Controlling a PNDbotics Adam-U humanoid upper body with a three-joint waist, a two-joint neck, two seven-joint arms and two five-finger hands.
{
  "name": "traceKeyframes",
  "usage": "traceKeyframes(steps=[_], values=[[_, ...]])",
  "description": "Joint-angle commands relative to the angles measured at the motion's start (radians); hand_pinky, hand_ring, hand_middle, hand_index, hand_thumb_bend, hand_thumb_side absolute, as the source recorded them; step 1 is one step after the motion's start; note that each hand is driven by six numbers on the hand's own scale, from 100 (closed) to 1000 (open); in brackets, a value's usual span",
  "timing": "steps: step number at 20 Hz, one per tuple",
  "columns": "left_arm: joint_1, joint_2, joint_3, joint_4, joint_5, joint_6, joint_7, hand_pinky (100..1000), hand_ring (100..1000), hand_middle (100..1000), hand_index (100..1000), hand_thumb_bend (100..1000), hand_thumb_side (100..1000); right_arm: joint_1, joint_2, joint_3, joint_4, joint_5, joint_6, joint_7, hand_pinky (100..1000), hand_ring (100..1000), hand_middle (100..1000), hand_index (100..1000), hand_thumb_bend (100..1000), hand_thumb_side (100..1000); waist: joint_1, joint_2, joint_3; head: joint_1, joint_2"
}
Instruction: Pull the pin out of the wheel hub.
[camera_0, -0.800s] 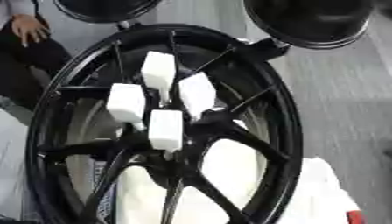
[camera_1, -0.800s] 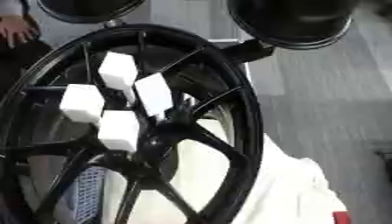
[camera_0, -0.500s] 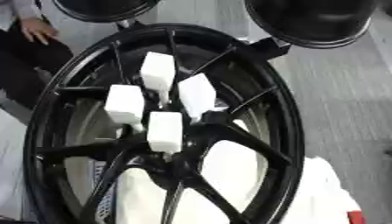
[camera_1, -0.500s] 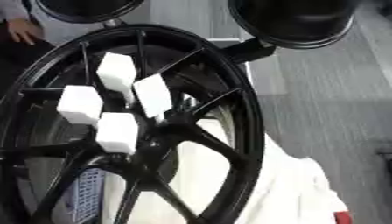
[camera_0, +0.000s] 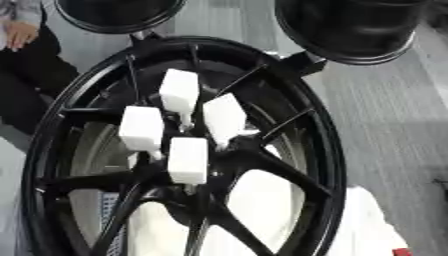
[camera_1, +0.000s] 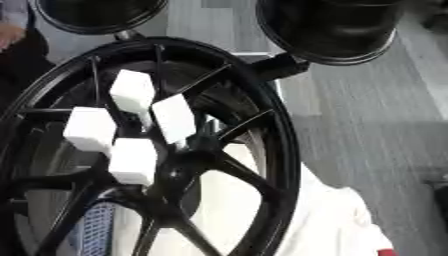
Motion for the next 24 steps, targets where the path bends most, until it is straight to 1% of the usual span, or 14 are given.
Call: traceKeyframes(steps=[1,5,8,11,13,15,18,24], values=[[-0.006,0.037,-0.001,-0.022,-0.006,-0.001,-0.005,793,703,599,805,100,614,-0.003,-0.151,-0.004,-0.018,0.024,0.024,0.070,886,798,724,797,100,100,-0.004,-0.024,-0.003,0.003,-0.013],[-0.003,0.044,-0.003,-0.022,-0.008,0.000,-0.006,793,703,600,805,100,613,-0.051,-0.285,0.013,-0.018,0.019,0.044,0.171,902,822,743,798,100,100,-0.010,-0.033,-0.007,0.001,-0.014],[0.000,0.049,-0.005,-0.022,-0.008,0.001,-0.008,794,704,600,805,100,612,-0.102,-0.363,0.042,-0.018,-0.004,0.041,0.240,908,831,750,799,111,100,-0.014,-0.038,-0.009,-0.002,-0.018],[0.000,0.053,-0.008,-0.022,-0.007,0.001,-0.011,794,704,600,805,100,612,-0.152,-0.425,0.082,-0.018,-0.031,0.018,0.305,912,841,759,800,130,108,-0.018,-0.041,-0.007,-0.008,-0.023],[-0.001,0.056,-0.011,-0.022,-0.007,0.002,-0.015,794,704,600,805,100,613,-0.190,-0.458,0.113,-0.018,-0.049,-0.009,0.356,912,846,764,802,130,153,-0.021,-0.041,-0.004,-0.014,-0.027],[-0.003,0.057,-0.014,-0.022,-0.006,0.002,-0.018,794,704,600,805,100,613,-0.231,-0.483,0.145,-0.018,-0.069,-0.036,0.411,912,847,767,803,132,186,-0.025,-0.041,0.002,-0.021,-0.032],[-0.006,0.058,-0.019,-0.022,-0.004,0.003,-0.023,794,704,601,805,100,614,-0.294,-0.501,0.187,-0.018,-0.092,-0.066,0.463,912,848,768,803,136,206,-0.032,-0.039,0.012,-0.033,-0.041],[-0.012,0.059,-0.025,-0.022,0.002,0.005,-0.032,795,705,601,805,100,614,-0.410,-0.504,0.261,-0.018,-0.119,-0.095,0.544,909,848,769,803,123,240,-0.039,-0.041,0.031,-0.056,-0.052]])
